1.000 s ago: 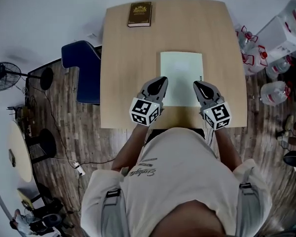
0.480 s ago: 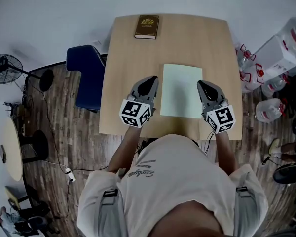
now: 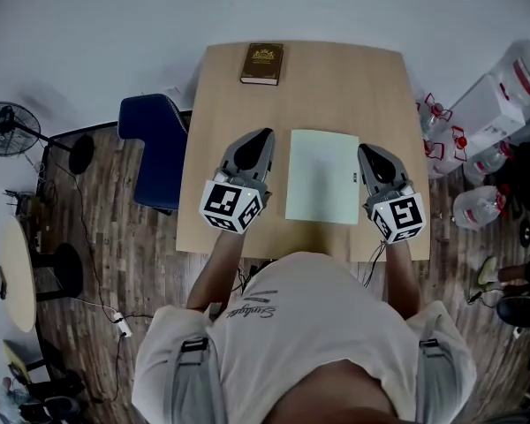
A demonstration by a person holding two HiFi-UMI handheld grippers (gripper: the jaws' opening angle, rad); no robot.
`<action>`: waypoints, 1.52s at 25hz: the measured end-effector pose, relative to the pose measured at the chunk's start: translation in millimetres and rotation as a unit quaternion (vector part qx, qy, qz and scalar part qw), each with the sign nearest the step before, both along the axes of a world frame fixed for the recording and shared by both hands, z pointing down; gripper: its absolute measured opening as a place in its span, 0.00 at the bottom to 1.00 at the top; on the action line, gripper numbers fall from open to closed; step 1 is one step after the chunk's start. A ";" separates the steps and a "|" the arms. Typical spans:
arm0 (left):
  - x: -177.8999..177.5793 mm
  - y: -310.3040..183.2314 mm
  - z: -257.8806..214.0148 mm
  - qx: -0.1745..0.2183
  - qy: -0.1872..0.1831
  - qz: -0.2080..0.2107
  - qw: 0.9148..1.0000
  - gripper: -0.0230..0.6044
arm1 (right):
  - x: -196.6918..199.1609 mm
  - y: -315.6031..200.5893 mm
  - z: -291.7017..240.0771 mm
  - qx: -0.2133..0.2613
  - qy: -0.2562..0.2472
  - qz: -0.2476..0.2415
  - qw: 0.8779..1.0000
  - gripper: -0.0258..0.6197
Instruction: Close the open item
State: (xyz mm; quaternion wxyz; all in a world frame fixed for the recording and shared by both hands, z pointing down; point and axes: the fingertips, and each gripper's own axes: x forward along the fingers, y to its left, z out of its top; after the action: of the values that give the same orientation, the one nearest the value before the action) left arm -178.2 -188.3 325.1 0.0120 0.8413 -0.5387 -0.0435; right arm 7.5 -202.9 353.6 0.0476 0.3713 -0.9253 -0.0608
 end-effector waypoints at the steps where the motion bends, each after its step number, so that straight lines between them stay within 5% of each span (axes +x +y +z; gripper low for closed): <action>1: 0.4 1.0 -1.8 0.003 -0.003 0.000 1.000 0.07 | 1.2 -0.1 -1.6 0.001 -0.001 0.002 1.000 0.03; 6: 0.4 1.5 10.2 -0.006 -0.028 0.004 1.000 0.07 | -0.2 2.1 -11.6 0.013 -0.007 0.013 1.000 0.03; 38: -1.3 -16.2 53.6 -0.058 -0.019 0.020 0.998 0.07 | 0.7 -3.0 32.6 -0.053 -0.018 0.031 0.998 0.03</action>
State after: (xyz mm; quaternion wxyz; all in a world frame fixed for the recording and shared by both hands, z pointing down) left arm -179.5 -204.5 378.7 0.0511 0.8503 -0.5238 0.0043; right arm 8.3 -205.9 386.2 0.0524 0.3982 -0.9158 -0.0035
